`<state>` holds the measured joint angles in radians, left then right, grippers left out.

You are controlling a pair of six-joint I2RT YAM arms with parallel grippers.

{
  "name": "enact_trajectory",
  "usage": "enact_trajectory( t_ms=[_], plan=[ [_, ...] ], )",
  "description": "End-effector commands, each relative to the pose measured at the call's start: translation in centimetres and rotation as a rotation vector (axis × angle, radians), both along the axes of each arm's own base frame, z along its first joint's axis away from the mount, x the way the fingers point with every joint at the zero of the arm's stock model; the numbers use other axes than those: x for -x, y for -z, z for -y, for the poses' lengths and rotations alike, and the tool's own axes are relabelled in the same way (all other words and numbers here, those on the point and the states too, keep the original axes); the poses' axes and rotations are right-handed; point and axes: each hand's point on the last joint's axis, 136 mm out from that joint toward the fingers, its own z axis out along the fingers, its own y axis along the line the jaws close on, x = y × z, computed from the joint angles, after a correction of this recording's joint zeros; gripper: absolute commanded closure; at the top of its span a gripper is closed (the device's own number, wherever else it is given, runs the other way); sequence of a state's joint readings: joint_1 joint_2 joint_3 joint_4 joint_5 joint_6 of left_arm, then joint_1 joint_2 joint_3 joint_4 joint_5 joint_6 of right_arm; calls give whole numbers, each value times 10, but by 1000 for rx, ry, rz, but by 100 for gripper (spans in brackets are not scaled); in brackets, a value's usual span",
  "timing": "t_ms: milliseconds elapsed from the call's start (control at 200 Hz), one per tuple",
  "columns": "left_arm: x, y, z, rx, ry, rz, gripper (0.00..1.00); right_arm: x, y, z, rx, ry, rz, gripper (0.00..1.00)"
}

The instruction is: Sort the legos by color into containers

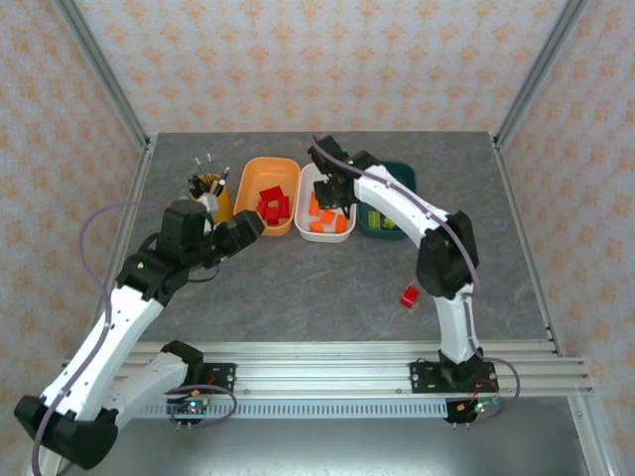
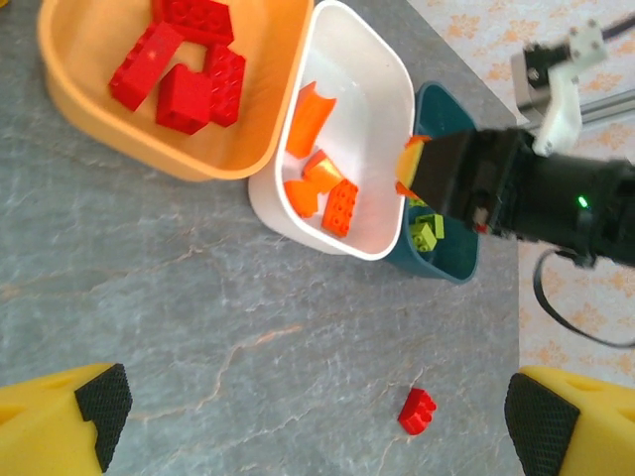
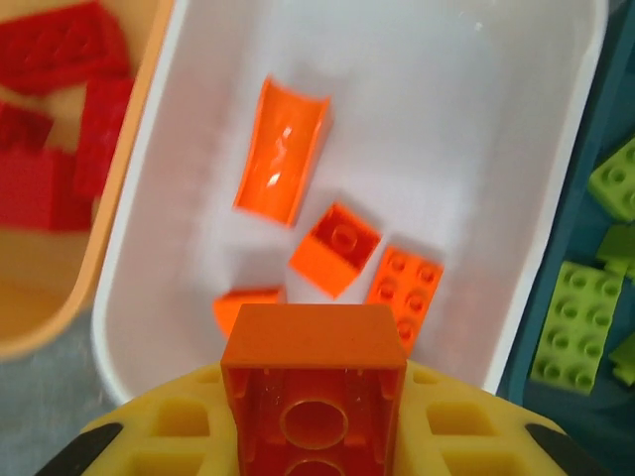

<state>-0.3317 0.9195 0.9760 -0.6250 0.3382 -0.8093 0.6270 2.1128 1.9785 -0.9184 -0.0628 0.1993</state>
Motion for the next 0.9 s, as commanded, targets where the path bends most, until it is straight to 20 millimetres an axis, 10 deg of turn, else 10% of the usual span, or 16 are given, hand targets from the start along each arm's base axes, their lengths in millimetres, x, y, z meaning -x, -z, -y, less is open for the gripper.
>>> enact_trajectory(
  t_ms=[0, 490, 896],
  plan=[
    [-27, -28, 17, 18, 54, 113, 0, -17, 27, 19, 64, 117, -76, 72],
    [-78, -10, 44, -23, 121, 70, 0, -56, 76, 17, 41, 179, -152, 43],
    [-84, 6, 32, -93, 33, 7, 0, -41, -43, 17, -94, 173, 53, 39]
  ],
)
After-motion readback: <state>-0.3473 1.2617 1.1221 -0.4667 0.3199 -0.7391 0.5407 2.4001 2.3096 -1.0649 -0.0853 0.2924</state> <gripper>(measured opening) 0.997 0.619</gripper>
